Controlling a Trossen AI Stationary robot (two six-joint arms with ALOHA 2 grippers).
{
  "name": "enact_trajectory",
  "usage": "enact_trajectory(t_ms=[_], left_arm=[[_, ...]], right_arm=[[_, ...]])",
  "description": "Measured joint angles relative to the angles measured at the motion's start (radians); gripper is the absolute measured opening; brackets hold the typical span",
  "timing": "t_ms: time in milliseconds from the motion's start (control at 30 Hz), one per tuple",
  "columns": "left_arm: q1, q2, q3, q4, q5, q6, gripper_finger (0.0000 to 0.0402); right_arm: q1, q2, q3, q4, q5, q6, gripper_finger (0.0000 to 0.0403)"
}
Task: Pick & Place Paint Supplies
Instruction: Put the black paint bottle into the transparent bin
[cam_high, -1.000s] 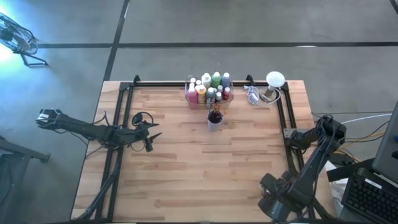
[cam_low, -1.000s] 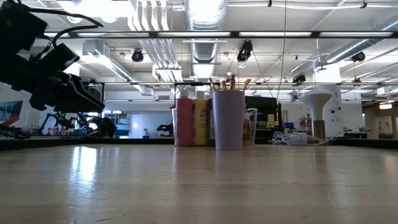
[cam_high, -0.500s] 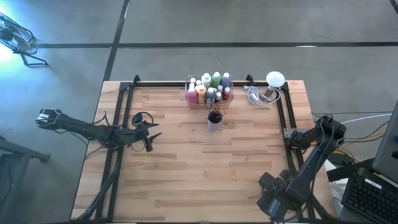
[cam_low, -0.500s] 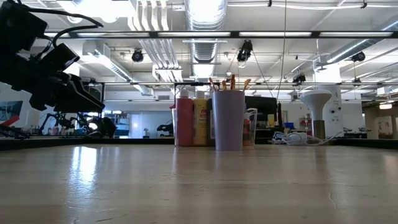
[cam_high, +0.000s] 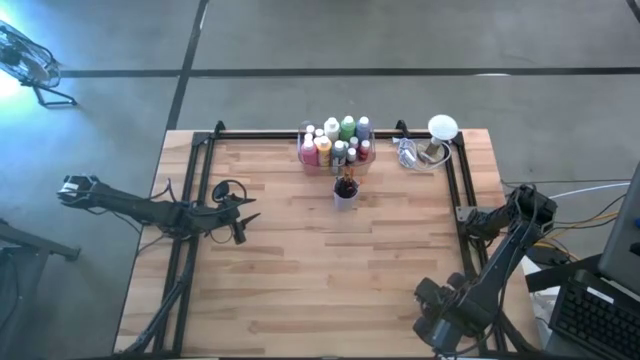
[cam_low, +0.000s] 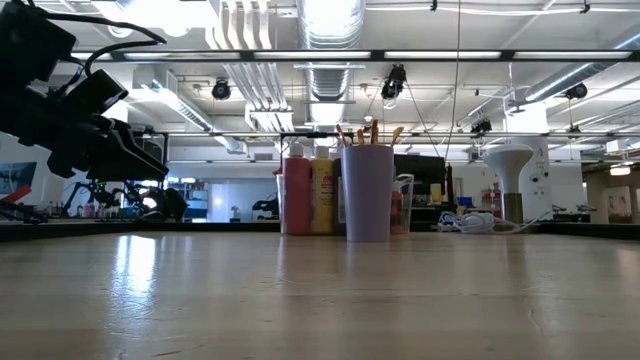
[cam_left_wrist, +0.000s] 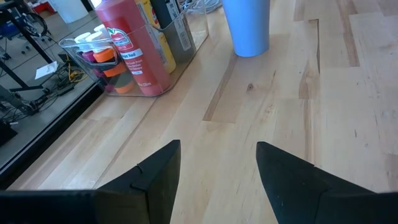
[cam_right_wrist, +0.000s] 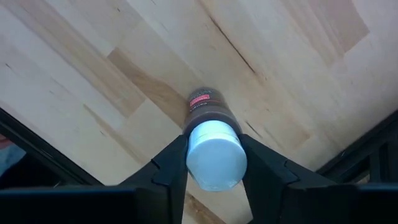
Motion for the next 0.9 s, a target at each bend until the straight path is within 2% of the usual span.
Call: enact_trajectory(t_ms=[167, 333, 633, 900], left_arm=[[0.0, 0.0, 0.0, 0.0, 0.0, 0.0, 0.0216], [0.0, 0.0, 0.0, 0.0, 0.0, 0.0, 0.0216], [0.0, 0.0, 0.0, 0.0, 0.0, 0.0, 0.0216], [0.0, 0.0, 0.0, 0.0, 0.0, 0.0, 0.0216]], right_arm=[[-0.006, 0.0, 0.006, 0.0, -0.002, -0.006, 0.0128], [-0.033, 0.0, 0.009, -0.001, 0.0, -0.074, 0.0115], [-0.18, 0.0, 0.007, -0.012, 0.004, -0.372, 0.0128], [-0.317, -0.001, 0.007, -0.019, 0.008, -0.658, 0.0114]])
